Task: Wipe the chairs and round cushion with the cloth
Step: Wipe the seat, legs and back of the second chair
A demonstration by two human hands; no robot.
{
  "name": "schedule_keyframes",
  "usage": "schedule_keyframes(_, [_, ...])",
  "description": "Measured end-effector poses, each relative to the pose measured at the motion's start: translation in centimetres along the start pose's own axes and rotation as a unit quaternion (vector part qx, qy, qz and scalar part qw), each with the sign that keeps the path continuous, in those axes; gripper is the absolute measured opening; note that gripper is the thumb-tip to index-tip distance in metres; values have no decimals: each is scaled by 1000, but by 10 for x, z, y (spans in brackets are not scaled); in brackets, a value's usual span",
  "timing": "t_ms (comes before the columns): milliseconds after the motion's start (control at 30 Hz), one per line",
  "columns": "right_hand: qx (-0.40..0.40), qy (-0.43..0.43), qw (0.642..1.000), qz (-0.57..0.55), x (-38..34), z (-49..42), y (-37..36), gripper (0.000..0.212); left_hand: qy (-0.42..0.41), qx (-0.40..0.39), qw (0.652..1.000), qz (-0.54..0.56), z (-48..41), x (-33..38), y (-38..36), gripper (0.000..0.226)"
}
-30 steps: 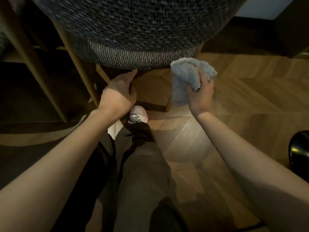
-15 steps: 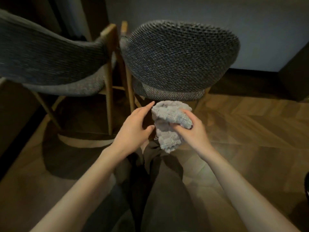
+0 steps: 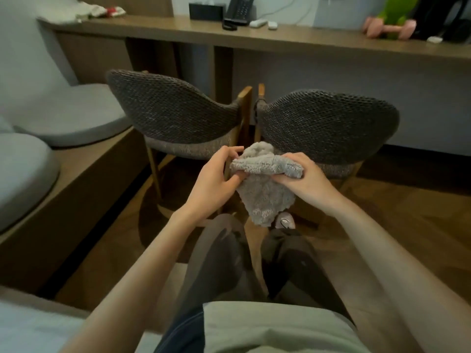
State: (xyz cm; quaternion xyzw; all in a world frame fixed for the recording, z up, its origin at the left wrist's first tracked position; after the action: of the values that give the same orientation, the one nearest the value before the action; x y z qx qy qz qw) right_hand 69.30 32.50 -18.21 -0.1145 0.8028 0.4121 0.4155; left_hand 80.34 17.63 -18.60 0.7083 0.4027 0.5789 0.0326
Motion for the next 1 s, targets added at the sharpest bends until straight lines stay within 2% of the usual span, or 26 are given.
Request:
schedule_keyframes(133, [-3,20,999,31,-29,-29,-8,20,-7,26,1000,13,-2,-2,37,18])
schedule_keyframes(367, [-13,38,999,25,-41,-90,-24,9,54,99,992,49,-25,-34,77,20])
schedule_keyframes(533, [-43,4,999,-23,-13,-166,-35,21,87,106,990,22,-76,-77,89,23])
schedule_keyframes(700, [-82,-21,993,-80,8,-246,-38,20,142,104,984,-6,-147,-102,90,21])
schedule_keyframes(800, [-92,-28,992,-85,4,-285,-29,23,179,102,978,3,-178,-100,100,18])
schedule_keyframes(933, [-109,-78,987,-85,-23,-321,-15,38,243,108,964,25,-201,-81,132,20])
schedule_keyframes(1000, [-120,-96,984,-87,-42,-334,-8,32,277,102,955,19,-205,-68,151,19])
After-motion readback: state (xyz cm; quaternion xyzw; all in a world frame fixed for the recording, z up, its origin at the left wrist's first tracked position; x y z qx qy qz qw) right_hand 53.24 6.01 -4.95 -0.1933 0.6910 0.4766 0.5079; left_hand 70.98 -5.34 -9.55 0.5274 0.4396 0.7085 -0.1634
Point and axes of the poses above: each hand's wrist, its own z-axis away from the middle knuckle, its own y-axis out of the back of the hand, x = y × z, the point moved 6 cm from there along -z, towards the middle knuckle, and after that the axes turned 7 degrees about y, right-handed, at the moved point
